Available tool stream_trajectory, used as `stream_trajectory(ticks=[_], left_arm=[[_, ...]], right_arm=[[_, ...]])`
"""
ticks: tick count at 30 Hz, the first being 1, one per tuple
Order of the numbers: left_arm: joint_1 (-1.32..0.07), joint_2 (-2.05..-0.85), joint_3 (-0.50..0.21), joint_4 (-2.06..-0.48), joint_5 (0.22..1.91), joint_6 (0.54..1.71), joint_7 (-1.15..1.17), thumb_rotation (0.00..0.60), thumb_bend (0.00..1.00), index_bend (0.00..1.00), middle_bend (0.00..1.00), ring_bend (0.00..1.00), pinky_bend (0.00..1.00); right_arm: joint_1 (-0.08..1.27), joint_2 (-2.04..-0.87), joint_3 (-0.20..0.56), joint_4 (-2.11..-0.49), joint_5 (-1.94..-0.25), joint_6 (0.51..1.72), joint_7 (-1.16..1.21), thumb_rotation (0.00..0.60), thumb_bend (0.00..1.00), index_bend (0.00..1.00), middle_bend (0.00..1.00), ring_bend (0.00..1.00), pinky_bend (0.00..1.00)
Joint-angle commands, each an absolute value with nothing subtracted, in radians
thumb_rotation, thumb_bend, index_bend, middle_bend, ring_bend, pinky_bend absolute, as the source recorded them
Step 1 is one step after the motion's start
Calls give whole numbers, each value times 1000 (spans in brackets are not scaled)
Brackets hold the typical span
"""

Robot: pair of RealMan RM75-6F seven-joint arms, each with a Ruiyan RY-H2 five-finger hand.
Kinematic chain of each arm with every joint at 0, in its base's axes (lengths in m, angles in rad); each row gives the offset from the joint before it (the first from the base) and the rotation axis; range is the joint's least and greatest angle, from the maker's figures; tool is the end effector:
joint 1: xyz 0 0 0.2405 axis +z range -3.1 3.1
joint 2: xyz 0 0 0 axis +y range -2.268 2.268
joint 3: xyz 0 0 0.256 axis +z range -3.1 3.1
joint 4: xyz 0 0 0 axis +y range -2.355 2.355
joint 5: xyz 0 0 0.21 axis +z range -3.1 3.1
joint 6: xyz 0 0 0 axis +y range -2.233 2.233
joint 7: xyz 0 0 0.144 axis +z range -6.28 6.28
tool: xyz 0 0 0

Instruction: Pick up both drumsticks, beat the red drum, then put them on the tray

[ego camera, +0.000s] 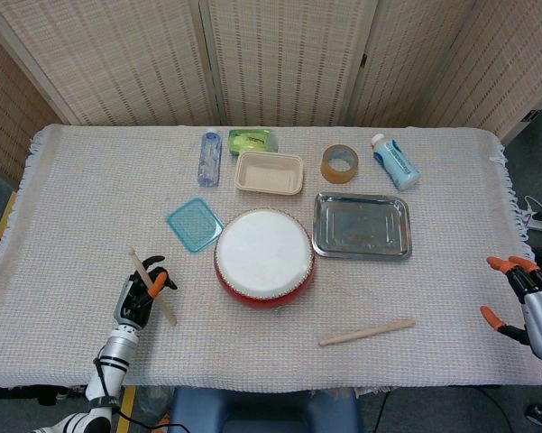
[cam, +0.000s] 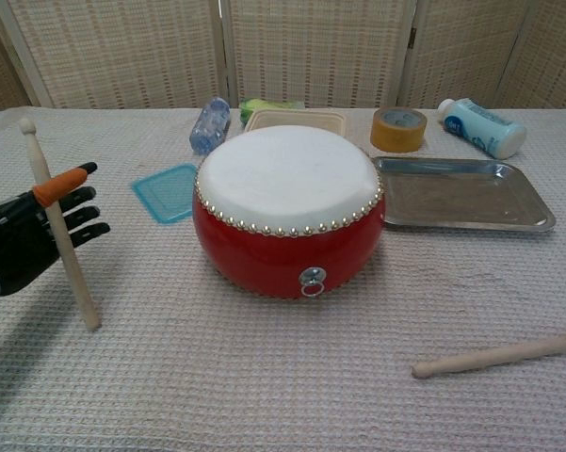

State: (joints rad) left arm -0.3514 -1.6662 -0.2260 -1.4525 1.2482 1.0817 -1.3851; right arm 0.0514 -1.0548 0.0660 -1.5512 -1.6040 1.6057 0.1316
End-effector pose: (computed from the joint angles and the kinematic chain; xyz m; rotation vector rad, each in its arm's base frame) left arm -0.2247 0.2722 -0.0268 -0.1914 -2.4412 -1.8627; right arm -0.3098 -0.1732 0.1967 1.3837 -0.7858 1.0291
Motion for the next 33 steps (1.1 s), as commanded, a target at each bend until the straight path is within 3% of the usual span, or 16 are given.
stream_trajectory(ticks=[1,8,17,27,33], left_arm=[[-342,-1678,-243,-1459,1235,1091,-1365,600,357,459,618,568,519],[-317,-1677,-239,-1479,1270,1141,-1295,600,357,615,710,648,611],[-289,-1667,-156,-1469,1411,1234,-1157,600,221,657,751,676,653],[-287,-1662,-123,-1470,1449,1248,-1105,600,202,708,779,697,673],[-286,-1682,-105,-1446,1460,1256,-1055,600,203,802,866,778,795]], right_arm=[[52,-1055,66,-1549,-1604,1606,134,600,130,230,283,195,366],[50,-1052,66,-1549,-1608,1611,138,600,131,230,283,195,366],[51,-1054,64,-1551,-1620,1616,141,600,130,230,283,195,366],[45,-1051,61,-1560,-1631,1632,134,600,130,230,283,195,366],[40,-1050,60,-1562,-1634,1640,131,600,130,232,283,195,366]])
